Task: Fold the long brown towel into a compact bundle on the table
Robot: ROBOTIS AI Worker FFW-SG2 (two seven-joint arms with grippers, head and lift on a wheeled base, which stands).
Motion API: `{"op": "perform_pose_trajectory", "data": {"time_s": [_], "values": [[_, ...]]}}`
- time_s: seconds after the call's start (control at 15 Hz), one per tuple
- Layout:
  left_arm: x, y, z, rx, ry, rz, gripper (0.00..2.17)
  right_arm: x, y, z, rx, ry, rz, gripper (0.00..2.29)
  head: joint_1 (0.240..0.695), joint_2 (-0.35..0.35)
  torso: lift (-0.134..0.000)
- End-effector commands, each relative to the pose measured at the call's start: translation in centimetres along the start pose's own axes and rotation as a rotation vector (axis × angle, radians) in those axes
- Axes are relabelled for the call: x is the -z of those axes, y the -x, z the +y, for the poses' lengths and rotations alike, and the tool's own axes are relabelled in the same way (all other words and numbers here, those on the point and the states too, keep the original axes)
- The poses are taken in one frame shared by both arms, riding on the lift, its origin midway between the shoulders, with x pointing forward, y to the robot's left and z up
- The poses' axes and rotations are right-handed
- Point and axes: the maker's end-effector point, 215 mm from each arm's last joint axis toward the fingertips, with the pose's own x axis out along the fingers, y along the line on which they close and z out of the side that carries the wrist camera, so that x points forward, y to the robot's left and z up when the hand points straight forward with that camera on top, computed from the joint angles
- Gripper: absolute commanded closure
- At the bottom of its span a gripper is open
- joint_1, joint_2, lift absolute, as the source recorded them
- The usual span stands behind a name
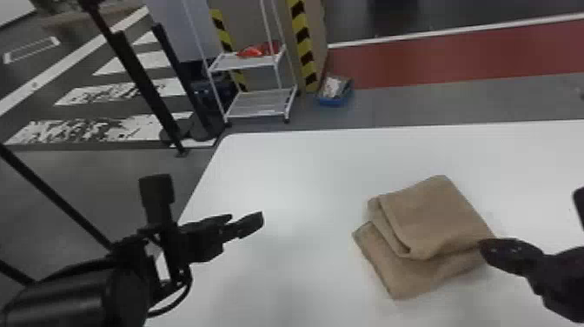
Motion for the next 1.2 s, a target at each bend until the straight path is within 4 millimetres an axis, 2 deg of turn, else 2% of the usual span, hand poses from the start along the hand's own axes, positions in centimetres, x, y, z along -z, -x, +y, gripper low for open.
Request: {"op": "perform_pose_trajectory", "data": {"time_s": [0.0, 0.07, 0.2, 0.27, 0.4, 0.47, 0.53, 0.8, 0.87, 1.0, 1.13], "values": [[-0.7, -2.8, -1.8, 0.066, 0.014, 0.01, 1.5, 2.7, 1.7, -1.9, 0.046, -0.055, 0.035, 2.05, 0.695, 0.287, -0.123], [-1.0, -4.2, -2.5, 0.074, 0.021, 0.017, 2.1, 3.2, 2.1, -2.5, 0.06, -0.065, 0.041, 2.05, 0.695, 0.26, -0.123], [-0.7, -7.1, -4.2, 0.11, -0.012, 0.061, 2.13, 3.6, 2.2, -2.8, 0.066, -0.071, 0.047, 2.05, 0.695, 0.217, -0.123], [-1.2, -8.8, -5.1, 0.123, -0.063, 0.047, 2.13, 3.3, 2.0, -2.7, 0.067, -0.065, 0.044, 2.05, 0.695, 0.178, -0.123], [-2.0, -10.9, -6.5, 0.195, -0.102, 0.037, 2.13, 2.6, 0.6, -2.1, 0.057, -0.045, 0.05, 2.05, 0.695, 0.146, -0.123], [-2.0, -11.3, -7.4, 0.247, -0.097, 0.042, 2.13, 2.1, -0.3, -1.6, 0.05, -0.03, 0.053, 2.05, 0.695, 0.134, -0.123], [-1.6, -11.3, -8.1, 0.276, -0.099, 0.051, 2.13, 1.7, -1.2, -1.6, 0.054, -0.013, 0.061, 2.05, 0.695, 0.117, -0.123], [-0.3, -10.8, -8.4, 0.299, -0.11, 0.072, 2.12, 0.5, -5.2, -3.3, 0.105, 0.053, 0.107, 2.05, 0.695, 0.115, -0.123], [-0.1, -10.6, -8.3, 0.296, -0.111, 0.074, 2.12, -0.6, -6.0, -4.5, 0.139, 0.078, 0.104, 2.05, 0.695, 0.114, -0.123], [0.0, -10.1, -8.3, 0.307, -0.113, 0.071, 2.12, -3.3, -6.6, -5.8, 0.168, 0.114, 0.067, 2.05, 0.695, 0.113, -0.123], [-0.1, -10.1, -8.3, 0.31, -0.122, 0.072, 2.12, -4.6, -7.0, -6.9, 0.186, 0.125, 0.062, 2.05, 0.695, 0.109, -0.123]]}}
